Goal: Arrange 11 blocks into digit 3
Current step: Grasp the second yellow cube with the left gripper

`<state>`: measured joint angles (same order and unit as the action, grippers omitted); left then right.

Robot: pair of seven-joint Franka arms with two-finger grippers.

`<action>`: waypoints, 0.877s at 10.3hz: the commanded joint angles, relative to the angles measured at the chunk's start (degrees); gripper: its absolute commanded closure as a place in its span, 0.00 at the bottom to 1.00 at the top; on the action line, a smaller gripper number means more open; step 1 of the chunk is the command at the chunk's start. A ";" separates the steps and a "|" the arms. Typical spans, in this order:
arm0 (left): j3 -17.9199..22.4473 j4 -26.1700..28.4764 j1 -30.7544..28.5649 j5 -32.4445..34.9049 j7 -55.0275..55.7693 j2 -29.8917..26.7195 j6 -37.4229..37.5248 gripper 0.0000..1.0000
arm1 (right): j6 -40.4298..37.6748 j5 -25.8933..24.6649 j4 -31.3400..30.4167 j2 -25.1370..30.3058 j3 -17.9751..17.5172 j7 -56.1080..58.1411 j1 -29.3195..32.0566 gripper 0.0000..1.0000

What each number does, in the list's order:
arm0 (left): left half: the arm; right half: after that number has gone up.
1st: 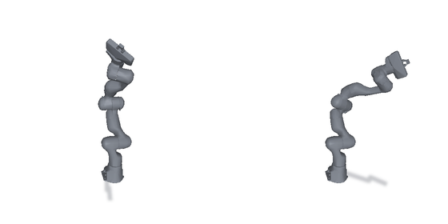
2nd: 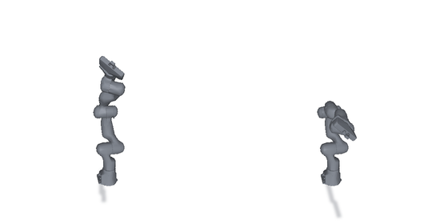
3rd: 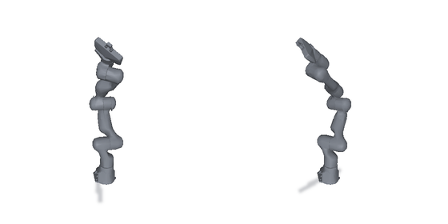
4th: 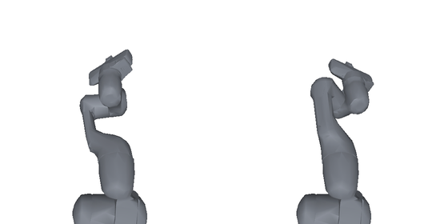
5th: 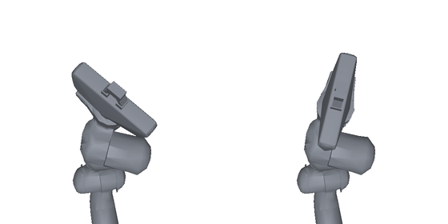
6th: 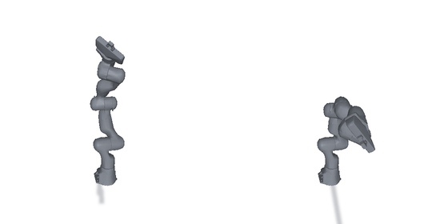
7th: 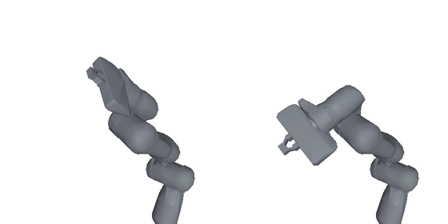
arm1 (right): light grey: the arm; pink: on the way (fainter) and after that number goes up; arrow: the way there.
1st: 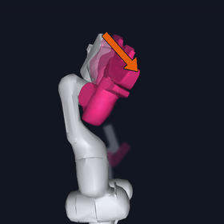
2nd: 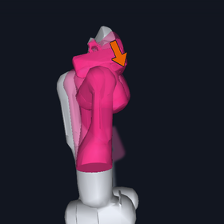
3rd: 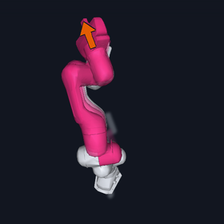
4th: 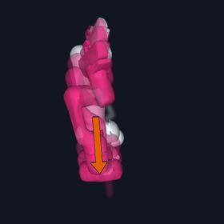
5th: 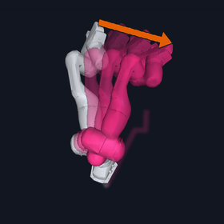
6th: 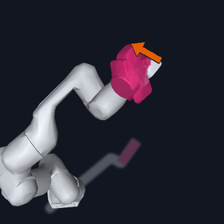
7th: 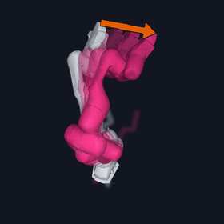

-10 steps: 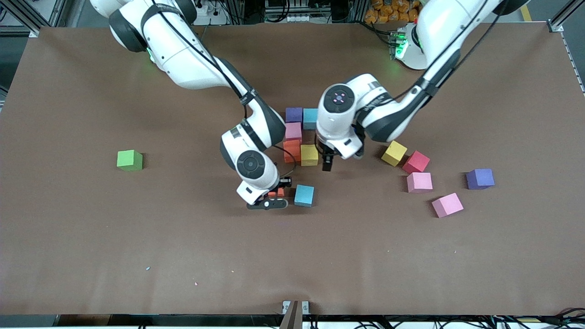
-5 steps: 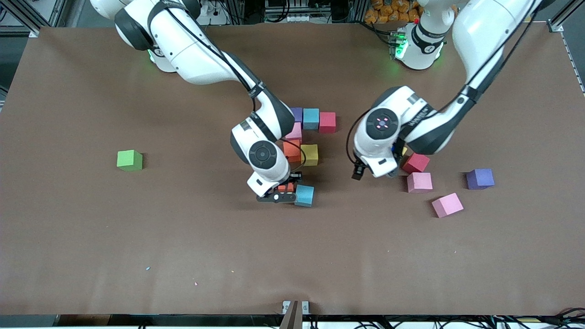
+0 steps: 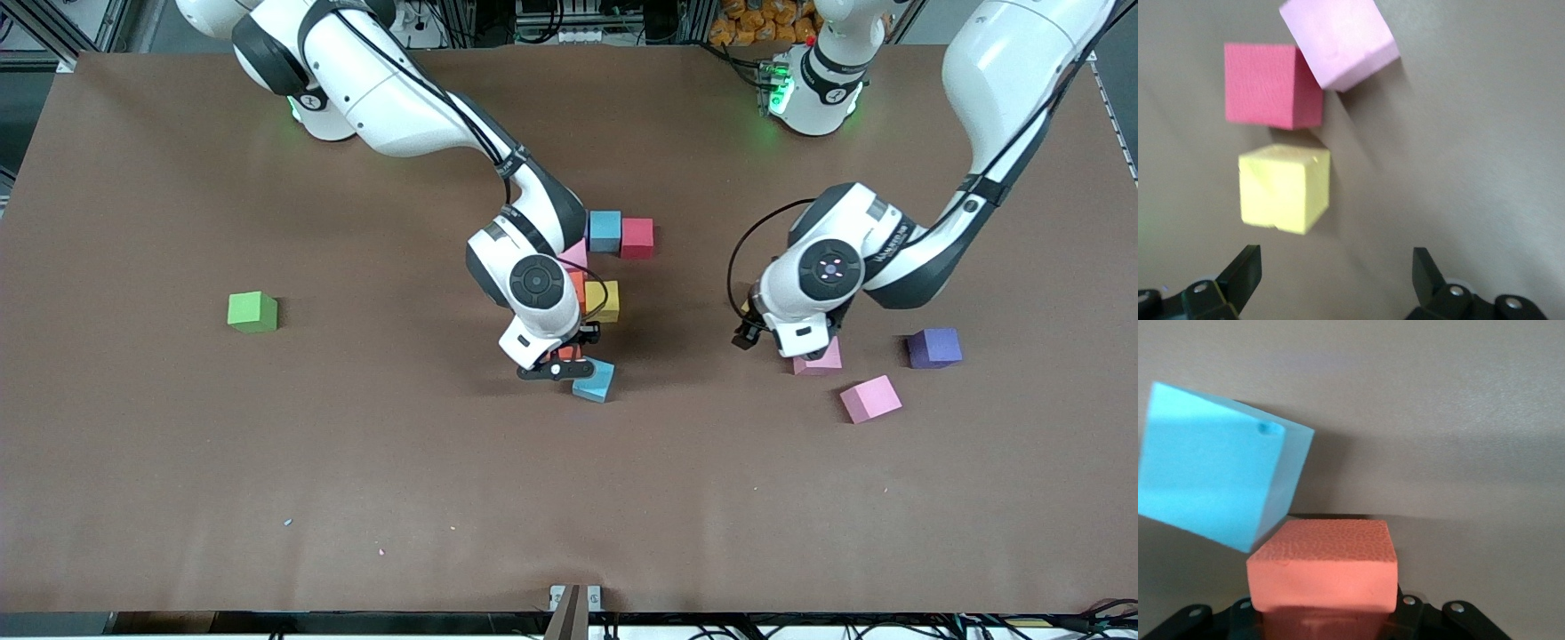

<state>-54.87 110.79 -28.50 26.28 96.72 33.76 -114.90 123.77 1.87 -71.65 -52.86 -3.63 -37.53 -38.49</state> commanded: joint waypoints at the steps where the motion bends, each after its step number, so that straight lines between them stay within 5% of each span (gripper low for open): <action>1: -1.20 2.68 -2.35 1.40 -2.33 -0.89 0.03 0.00 | 4.71 -1.96 -6.64 3.10 -1.64 -1.31 0.70 1.00; 9: -0.94 8.46 -5.94 3.15 -2.50 0.34 -5.23 0.00 | 9.30 -1.87 -12.64 6.71 -2.00 -2.98 0.79 1.00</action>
<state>-54.95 116.44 -32.09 27.33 94.46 34.30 -117.67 131.81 1.07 -81.23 -48.12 -4.65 -38.66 -38.46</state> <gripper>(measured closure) 0.000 0.423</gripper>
